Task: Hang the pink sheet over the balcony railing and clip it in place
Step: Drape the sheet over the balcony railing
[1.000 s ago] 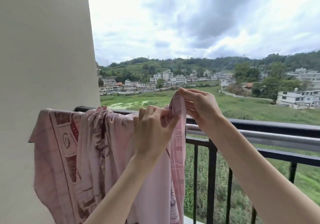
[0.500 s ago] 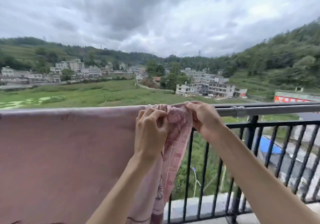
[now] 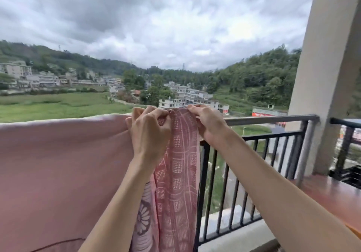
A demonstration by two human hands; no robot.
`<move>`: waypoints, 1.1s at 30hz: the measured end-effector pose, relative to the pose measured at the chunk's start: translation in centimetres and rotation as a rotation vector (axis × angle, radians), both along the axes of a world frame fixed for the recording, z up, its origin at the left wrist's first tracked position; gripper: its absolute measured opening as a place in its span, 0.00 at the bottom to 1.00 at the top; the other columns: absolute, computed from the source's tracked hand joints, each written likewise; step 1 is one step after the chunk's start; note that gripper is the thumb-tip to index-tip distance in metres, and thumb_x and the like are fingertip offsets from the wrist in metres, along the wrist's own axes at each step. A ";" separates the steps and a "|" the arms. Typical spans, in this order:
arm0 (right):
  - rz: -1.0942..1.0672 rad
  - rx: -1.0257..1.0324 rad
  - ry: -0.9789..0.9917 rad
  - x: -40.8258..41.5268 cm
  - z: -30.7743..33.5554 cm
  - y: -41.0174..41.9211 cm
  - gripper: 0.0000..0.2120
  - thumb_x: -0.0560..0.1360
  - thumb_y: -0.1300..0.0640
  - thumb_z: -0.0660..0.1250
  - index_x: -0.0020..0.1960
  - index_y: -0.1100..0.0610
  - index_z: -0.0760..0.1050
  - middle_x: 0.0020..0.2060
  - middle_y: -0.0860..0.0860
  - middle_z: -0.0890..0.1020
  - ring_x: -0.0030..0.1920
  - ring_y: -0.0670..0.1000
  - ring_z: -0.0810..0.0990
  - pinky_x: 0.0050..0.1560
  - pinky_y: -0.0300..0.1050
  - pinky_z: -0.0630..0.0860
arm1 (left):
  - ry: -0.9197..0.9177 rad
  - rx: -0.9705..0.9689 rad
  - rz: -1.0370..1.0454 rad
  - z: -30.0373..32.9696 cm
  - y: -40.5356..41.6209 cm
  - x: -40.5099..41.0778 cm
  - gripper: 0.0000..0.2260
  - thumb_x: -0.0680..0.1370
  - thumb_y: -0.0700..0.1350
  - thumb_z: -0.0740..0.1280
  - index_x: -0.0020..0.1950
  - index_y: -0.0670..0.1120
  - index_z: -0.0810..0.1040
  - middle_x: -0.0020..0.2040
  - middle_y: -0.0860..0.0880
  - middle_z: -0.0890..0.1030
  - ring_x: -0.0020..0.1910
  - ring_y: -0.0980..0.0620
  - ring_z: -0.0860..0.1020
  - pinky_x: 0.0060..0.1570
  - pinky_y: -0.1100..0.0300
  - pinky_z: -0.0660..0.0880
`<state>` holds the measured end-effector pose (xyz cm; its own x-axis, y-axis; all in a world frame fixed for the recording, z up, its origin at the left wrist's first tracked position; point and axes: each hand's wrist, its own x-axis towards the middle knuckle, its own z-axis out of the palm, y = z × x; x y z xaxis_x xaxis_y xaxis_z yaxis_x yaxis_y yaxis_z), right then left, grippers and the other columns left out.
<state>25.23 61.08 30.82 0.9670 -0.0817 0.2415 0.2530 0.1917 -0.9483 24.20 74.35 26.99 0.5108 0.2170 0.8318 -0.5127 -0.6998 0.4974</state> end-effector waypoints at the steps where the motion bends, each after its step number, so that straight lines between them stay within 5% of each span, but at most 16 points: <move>1: 0.001 0.019 -0.005 0.6 0.9 -1.4 0.07 0.75 0.65 0.64 0.39 0.61 0.75 0.26 0.52 0.78 0.25 0.47 0.77 0.25 0.38 0.74 | 0.002 -0.018 -0.016 0.7 -1.7 0.6 0.08 0.75 0.47 0.66 0.51 0.47 0.82 0.49 0.54 0.81 0.53 0.48 0.72 0.56 0.58 0.59; 5: -0.111 0.040 -0.020 2.7 3.3 -8.9 0.07 0.75 0.66 0.64 0.38 0.60 0.74 0.22 0.51 0.78 0.21 0.46 0.76 0.21 0.36 0.71 | -0.012 0.010 -0.067 2.5 -9.5 2.5 0.08 0.76 0.46 0.67 0.52 0.47 0.82 0.51 0.52 0.82 0.51 0.54 0.69 0.47 0.65 0.53; 13: -0.110 0.080 -0.035 7.1 2.8 -23.4 0.09 0.76 0.63 0.63 0.37 0.58 0.74 0.22 0.49 0.77 0.23 0.45 0.77 0.23 0.36 0.72 | 0.022 0.050 -0.161 2.4 -22.0 6.5 0.08 0.76 0.46 0.67 0.51 0.45 0.83 0.50 0.51 0.83 0.54 0.52 0.71 0.59 0.56 0.65; 19: -0.126 0.107 -0.064 8.9 2.7 -34.5 0.08 0.77 0.61 0.63 0.39 0.57 0.74 0.27 0.49 0.77 0.26 0.46 0.76 0.25 0.36 0.72 | -0.003 0.093 -0.209 2.7 -32.9 8.3 0.07 0.76 0.44 0.67 0.50 0.44 0.83 0.48 0.50 0.83 0.52 0.53 0.72 0.58 0.53 0.69; 25: -0.108 0.159 -0.006 10.5 2.4 -45.4 0.08 0.77 0.62 0.62 0.39 0.57 0.72 0.25 0.49 0.76 0.21 0.45 0.76 0.21 0.34 0.70 | -0.017 0.109 -0.180 2.7 -43.8 10.0 0.07 0.75 0.46 0.68 0.50 0.46 0.83 0.49 0.53 0.83 0.48 0.58 0.67 0.54 0.59 0.62; 33: -0.064 0.201 0.057 12.5 0.4 -56.1 0.10 0.78 0.64 0.60 0.39 0.57 0.74 0.26 0.49 0.78 0.25 0.45 0.76 0.23 0.35 0.71 | 0.040 0.174 -0.111 2.0 -54.5 12.6 0.07 0.76 0.46 0.67 0.51 0.47 0.82 0.51 0.52 0.83 0.52 0.53 0.72 0.54 0.60 0.60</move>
